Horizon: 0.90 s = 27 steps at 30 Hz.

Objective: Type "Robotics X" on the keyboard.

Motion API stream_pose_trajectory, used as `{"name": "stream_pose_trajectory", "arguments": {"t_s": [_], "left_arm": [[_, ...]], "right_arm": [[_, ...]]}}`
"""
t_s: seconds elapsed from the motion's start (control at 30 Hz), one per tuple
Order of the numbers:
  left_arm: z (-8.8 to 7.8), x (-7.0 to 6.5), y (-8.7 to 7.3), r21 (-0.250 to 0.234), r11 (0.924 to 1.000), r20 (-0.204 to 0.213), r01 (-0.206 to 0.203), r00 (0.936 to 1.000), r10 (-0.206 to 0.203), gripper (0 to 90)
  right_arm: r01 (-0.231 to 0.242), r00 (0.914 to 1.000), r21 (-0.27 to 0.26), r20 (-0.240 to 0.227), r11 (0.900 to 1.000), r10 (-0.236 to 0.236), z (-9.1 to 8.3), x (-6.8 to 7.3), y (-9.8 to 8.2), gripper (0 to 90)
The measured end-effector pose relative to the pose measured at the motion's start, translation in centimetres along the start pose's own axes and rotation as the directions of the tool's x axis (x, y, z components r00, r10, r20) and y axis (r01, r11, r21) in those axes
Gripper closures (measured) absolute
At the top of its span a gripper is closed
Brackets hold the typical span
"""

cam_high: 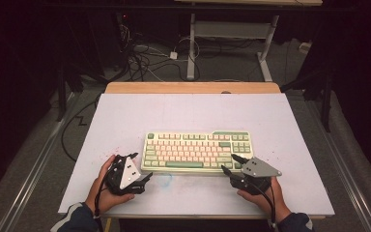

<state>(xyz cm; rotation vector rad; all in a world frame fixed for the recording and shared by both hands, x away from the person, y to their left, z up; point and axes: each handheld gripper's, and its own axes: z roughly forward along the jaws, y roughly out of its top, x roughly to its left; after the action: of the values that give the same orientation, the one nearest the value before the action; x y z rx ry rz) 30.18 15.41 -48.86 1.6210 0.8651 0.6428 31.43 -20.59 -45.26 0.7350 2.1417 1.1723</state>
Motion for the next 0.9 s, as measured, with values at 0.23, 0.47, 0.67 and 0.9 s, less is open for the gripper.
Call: {"name": "stream_pose_trajectory", "arguments": {"t_s": [0.23,0.47,0.67,0.9], "left_arm": [[-0.4,0.4,-0.5,0.020,0.9997,-0.013,0.014,0.9998,-0.014,18.7],[-0.1,0.2,-0.7,0.030,0.9994,-0.011,0.014,0.9998,-0.014,18.8],[0.0,0.3,-0.8,0.039,0.9991,-0.011,0.017,0.9998,-0.016,18.7],[0.1,0.3,-1.0,0.050,0.9986,-0.006,0.016,0.9999,-0.016,18.7]], "right_arm": [[0.019,0.9988,0.056,-0.047,0.998,-0.016,1.6,-0.2,1.3,83.6],[0.025,0.9984,0.093,-0.054,0.995,-0.020,3.6,-1.2,3.1,90.0],[0.024,0.9978,0.148,-0.065,0.989,-0.014,5.9,-1.7,4.2,90.0],[0.042,0.9955,0.184,-0.091,0.982,-0.025,8.2,-1.0,5.4,90.0]]}}
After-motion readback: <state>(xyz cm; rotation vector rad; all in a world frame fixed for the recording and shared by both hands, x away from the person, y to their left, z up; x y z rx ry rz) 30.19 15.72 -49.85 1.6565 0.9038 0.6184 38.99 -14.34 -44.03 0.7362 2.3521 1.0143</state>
